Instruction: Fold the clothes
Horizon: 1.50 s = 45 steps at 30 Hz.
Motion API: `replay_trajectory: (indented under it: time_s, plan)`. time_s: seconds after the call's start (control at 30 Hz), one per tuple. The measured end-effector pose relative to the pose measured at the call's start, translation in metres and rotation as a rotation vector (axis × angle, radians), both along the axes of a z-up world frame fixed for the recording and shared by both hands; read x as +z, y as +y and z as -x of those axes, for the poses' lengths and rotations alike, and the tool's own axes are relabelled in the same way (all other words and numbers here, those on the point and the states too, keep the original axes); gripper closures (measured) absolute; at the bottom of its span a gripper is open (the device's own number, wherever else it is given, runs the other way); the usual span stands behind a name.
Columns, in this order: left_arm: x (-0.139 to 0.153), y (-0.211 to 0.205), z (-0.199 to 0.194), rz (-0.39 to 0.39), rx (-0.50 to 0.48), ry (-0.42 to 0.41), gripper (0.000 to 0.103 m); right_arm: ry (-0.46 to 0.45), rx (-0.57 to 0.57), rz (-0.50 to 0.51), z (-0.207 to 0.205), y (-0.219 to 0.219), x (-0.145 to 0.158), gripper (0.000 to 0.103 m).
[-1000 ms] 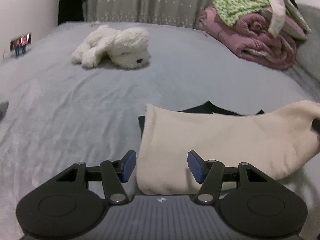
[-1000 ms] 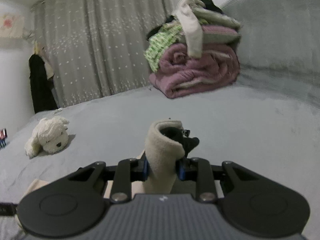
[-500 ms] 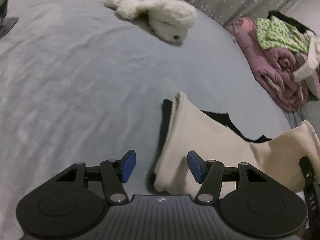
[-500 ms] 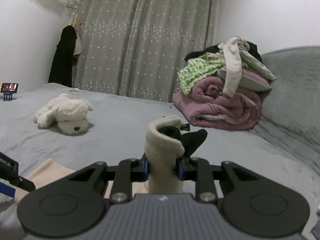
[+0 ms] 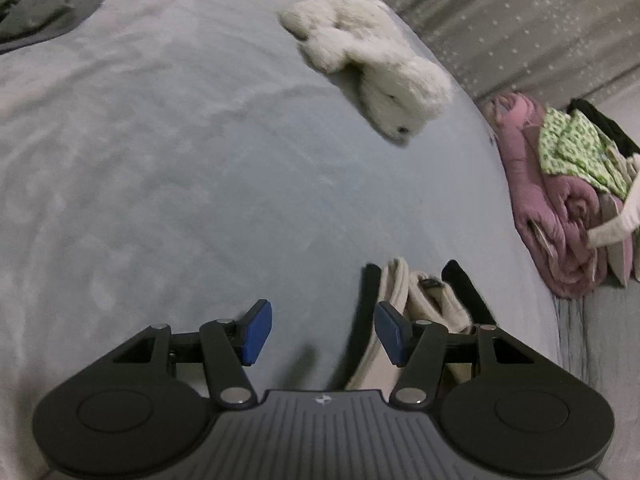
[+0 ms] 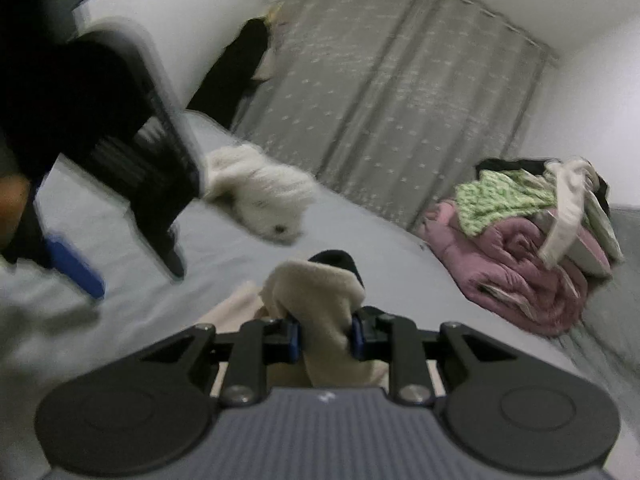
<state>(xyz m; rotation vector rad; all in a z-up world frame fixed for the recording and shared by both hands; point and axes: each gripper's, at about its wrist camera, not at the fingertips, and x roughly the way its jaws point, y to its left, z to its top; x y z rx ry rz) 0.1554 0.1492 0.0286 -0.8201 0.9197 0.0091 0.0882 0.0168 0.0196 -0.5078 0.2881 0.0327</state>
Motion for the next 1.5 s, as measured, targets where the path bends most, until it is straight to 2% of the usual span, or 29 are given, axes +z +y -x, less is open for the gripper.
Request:
replay_trajectory:
  time_s: [0.17,0.33,0.47,0.73,0.87,1.0,1.1,1.2,1.3,1.37,1.5]
  plan:
    - [0.003,-0.002,-0.001,0.006,-0.026,-0.017,0.047,-0.016,0.019,-0.003,-0.001,0.010,-0.005,0.081]
    - [0.006,-0.001,-0.002,0.000,-0.024,-0.034,0.047,-0.089,0.044,-0.110,0.006,-0.001,0.015,0.082]
    - [0.006,-0.001,-0.004,-0.001,-0.028,-0.029,0.047,-0.025,0.099,-0.005,0.006,0.004,-0.002,0.082]
    - [0.005,-0.010,-0.003,-0.013,-0.079,-0.030,0.047,0.040,0.147,0.080,0.013,0.006,-0.025,0.081]
    - [0.012,-0.021,-0.001,-0.083,-0.116,-0.054,0.046,0.059,0.154,0.048,0.012,0.004,-0.022,0.079]
    - [0.016,-0.027,-0.001,-0.139,-0.138,-0.065,0.046,0.099,0.171,-0.025,0.007,-0.006,-0.013,0.072]
    - [0.016,-0.028,-0.003,-0.175,-0.137,-0.060,0.046,0.124,0.187,-0.085,0.008,-0.014,-0.007,0.070]
    - [0.016,-0.029,-0.002,-0.189,-0.142,-0.063,0.046,0.139,0.193,-0.132,0.010,-0.022,0.000,0.069]
    - [0.017,-0.031,-0.001,-0.192,-0.156,-0.071,0.046,0.155,0.220,-0.169,0.015,-0.029,0.005,0.059]
    - [0.017,-0.033,-0.001,-0.200,-0.163,-0.076,0.046,0.150,0.241,-0.167,0.020,-0.031,0.008,0.055]
    - [0.019,-0.034,0.000,-0.205,-0.166,-0.083,0.046,0.148,0.285,-0.154,0.032,-0.032,0.011,0.055]
